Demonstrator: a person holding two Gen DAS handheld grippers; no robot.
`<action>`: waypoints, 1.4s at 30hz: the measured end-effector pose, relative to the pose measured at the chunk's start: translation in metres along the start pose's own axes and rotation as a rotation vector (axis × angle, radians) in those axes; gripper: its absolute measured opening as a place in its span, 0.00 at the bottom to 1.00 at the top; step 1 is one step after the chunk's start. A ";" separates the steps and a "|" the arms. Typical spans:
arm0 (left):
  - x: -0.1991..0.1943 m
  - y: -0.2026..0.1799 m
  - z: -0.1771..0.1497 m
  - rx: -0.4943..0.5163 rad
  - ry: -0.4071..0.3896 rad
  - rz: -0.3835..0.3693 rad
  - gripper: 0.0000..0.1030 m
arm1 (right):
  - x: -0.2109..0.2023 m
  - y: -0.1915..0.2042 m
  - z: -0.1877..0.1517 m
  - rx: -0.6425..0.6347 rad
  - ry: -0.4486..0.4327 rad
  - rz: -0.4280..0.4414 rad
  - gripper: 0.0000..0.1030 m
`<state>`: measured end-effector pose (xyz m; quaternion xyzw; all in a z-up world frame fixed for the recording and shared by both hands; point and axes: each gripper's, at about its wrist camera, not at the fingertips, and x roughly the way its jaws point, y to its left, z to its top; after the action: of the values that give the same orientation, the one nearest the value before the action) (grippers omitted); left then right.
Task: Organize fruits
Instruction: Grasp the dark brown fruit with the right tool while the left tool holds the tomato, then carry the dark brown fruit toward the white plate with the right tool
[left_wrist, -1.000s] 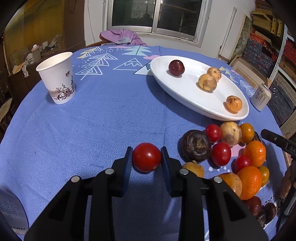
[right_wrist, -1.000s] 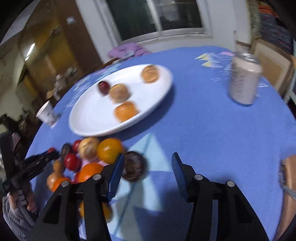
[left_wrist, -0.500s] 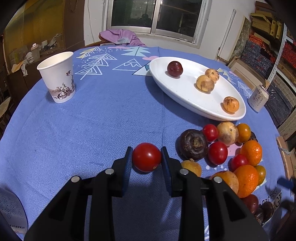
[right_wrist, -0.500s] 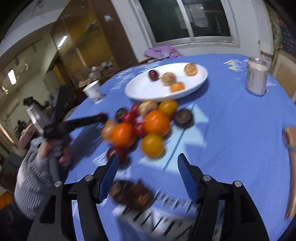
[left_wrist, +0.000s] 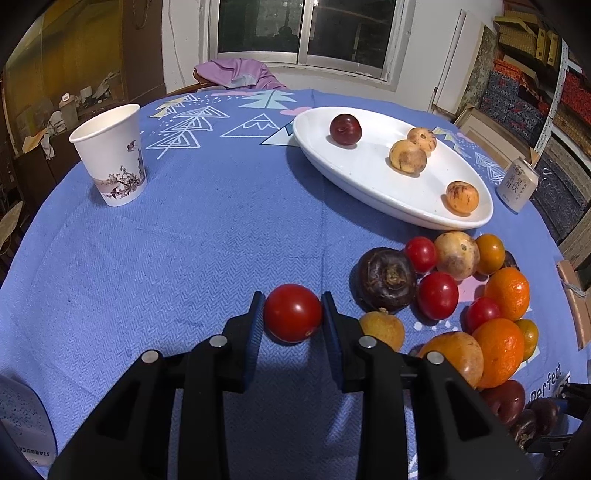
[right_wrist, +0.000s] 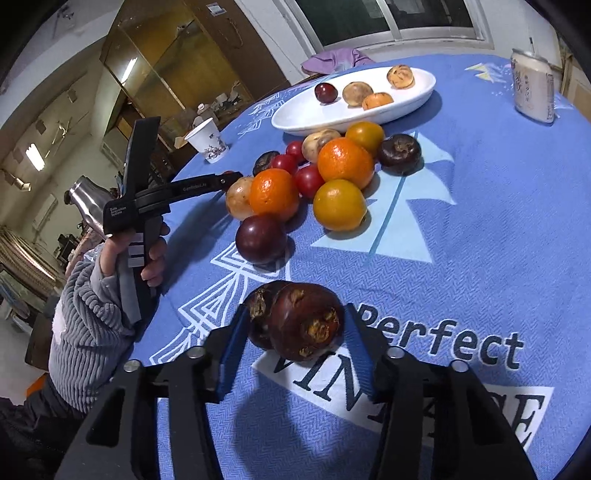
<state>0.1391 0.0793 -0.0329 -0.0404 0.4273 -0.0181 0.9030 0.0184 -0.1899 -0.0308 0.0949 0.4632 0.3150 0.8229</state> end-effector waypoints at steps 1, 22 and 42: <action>0.000 0.000 0.000 -0.001 0.000 -0.001 0.29 | 0.000 0.000 0.000 0.004 0.000 0.009 0.35; -0.001 -0.003 -0.004 0.010 0.006 0.006 0.30 | -0.014 0.027 -0.032 -0.153 0.018 -0.159 0.23; -0.031 -0.019 0.069 -0.030 -0.096 -0.077 0.30 | -0.013 0.012 0.146 -0.108 -0.280 -0.214 0.22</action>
<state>0.1725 0.0667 0.0364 -0.0711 0.3816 -0.0442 0.9205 0.1286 -0.1682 0.0646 0.0436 0.3339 0.2338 0.9121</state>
